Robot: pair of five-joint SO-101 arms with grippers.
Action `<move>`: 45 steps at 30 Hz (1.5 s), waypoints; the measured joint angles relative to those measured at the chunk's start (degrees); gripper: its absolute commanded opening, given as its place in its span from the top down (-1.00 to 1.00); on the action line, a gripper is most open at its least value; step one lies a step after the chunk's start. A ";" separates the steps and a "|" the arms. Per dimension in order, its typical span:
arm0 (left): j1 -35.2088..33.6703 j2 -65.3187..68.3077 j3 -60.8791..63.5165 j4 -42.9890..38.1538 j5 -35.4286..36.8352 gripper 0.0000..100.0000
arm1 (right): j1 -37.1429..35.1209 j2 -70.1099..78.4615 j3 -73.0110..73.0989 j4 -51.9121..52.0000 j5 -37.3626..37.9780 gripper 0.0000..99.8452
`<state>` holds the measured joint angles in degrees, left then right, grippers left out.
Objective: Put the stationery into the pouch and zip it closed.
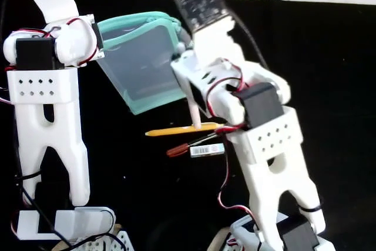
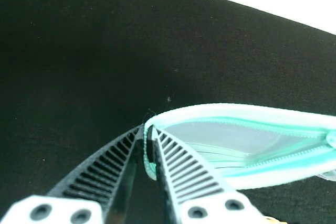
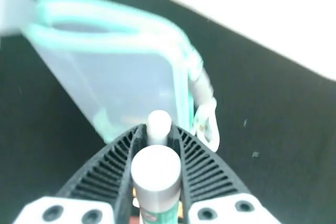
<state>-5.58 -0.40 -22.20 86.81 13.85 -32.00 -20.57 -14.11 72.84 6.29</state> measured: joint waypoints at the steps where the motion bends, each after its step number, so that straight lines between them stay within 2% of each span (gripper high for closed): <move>1: 0.00 0.00 0.00 0.00 0.00 0.99 | 0.00 0.00 -1.85 0.00 -0.62 0.99; 9: 0.70 0.00 0.00 0.00 0.00 0.99 | 0.00 5.54 -18.20 0.35 -4.84 0.99; 18: 0.70 -0.09 2.55 -0.09 0.00 0.99 | -0.18 16.09 -42.55 5.27 -5.27 0.99; 29: 0.70 -0.09 2.55 -0.09 0.00 0.99 | -8.26 27.08 -68.75 6.42 -5.27 0.99; 34: 0.70 -0.09 2.55 -0.09 0.00 0.99 | -10.81 32.26 -78.68 6.42 -2.55 0.99; 45: 0.70 -0.09 2.55 -0.09 0.00 0.99 | -10.37 45.71 -81.49 -0.70 -1.23 0.99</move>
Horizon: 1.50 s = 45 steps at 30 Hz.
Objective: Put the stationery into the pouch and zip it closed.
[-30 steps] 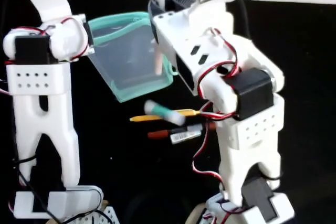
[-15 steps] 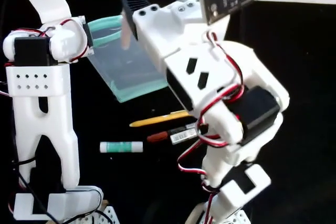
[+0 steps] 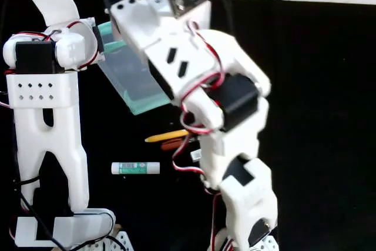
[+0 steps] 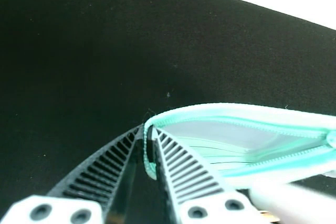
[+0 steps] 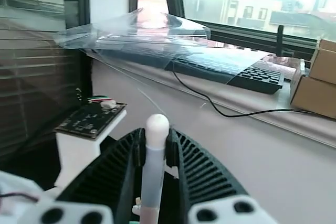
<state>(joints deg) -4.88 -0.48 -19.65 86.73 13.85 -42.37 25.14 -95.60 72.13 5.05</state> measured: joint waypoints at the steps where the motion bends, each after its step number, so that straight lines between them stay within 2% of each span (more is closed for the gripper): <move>1: 0.00 0.00 0.00 0.00 0.00 0.99 | 0.18 0.70 0.00 -0.53 0.09 0.99; 13: 0.00 0.00 0.00 0.00 0.00 0.99 | 3.60 5.27 0.00 -1.05 0.09 0.99; 23: 0.00 0.00 0.00 0.00 0.00 0.99 | 3.60 6.59 0.09 8.00 0.09 0.99; 28: 0.00 0.00 0.00 0.00 0.00 0.99 | 3.52 6.68 0.09 9.14 0.09 0.98; 31: 0.00 0.00 0.00 0.00 0.00 0.99 | 2.99 6.68 0.09 9.14 0.09 0.87; 37: 0.00 0.00 0.00 0.00 0.00 0.99 | 1.76 6.68 0.09 10.73 0.09 0.46; 45: 0.00 0.00 0.00 0.00 0.00 0.99 | 1.49 6.68 0.09 11.43 0.09 0.44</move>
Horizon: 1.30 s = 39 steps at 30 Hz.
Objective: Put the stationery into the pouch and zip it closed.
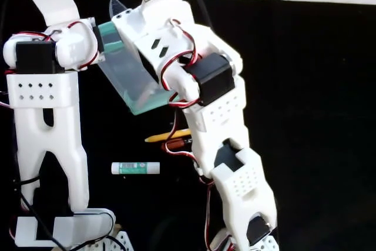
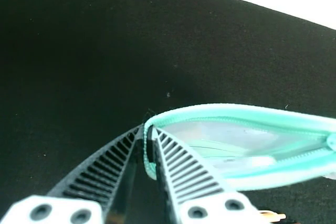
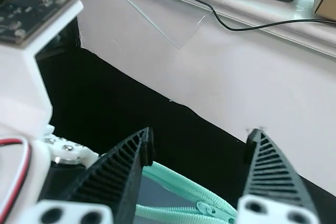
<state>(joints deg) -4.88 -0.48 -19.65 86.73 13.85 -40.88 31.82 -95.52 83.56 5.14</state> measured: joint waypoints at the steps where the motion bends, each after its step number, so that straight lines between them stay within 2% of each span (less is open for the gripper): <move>1: 0.00 0.00 0.00 0.00 0.00 0.99 | 0.00 0.00 0.00 0.00 0.00 0.44; 21: 0.00 0.00 0.00 0.00 0.00 0.99 | 0.00 -4.92 0.00 16.62 0.00 0.44; 31: 0.00 0.00 0.00 0.00 0.00 0.99 | 0.00 -5.19 0.35 16.97 0.09 0.44; 39: 0.00 0.00 0.00 0.00 0.00 0.99 | 0.00 -15.12 20.22 16.97 0.09 0.44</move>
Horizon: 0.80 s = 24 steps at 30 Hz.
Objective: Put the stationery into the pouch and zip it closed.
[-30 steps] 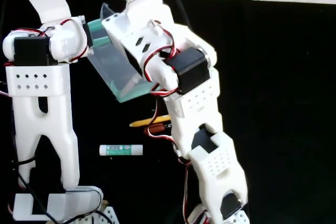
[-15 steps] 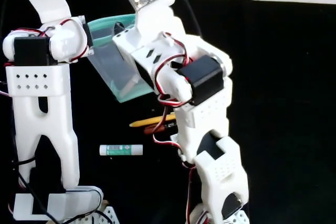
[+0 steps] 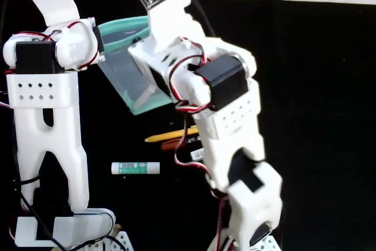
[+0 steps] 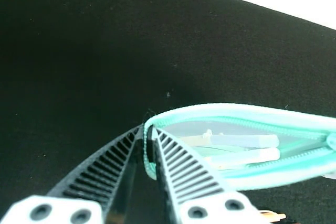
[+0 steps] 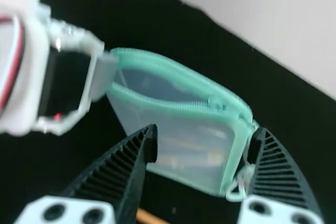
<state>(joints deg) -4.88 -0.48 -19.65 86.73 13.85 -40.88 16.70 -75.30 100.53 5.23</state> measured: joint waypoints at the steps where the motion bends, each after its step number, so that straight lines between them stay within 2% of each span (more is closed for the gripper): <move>1: 0.00 0.00 0.00 0.00 0.00 0.99 | 0.00 -1.93 3.25 0.00 0.00 0.44; 6: 0.00 0.00 0.00 0.00 0.00 0.99 | 0.00 -9.93 20.92 0.00 0.26 0.44; 10: 0.00 0.00 0.44 -1.58 0.00 0.99 | -1.23 -13.89 32.62 0.00 3.96 0.44; 24: 0.00 0.00 0.62 -4.92 0.00 0.99 | -3.87 -17.41 52.92 0.00 10.64 0.44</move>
<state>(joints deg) -4.88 -0.48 -19.03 81.80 13.85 -44.75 -0.70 -22.37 100.53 15.87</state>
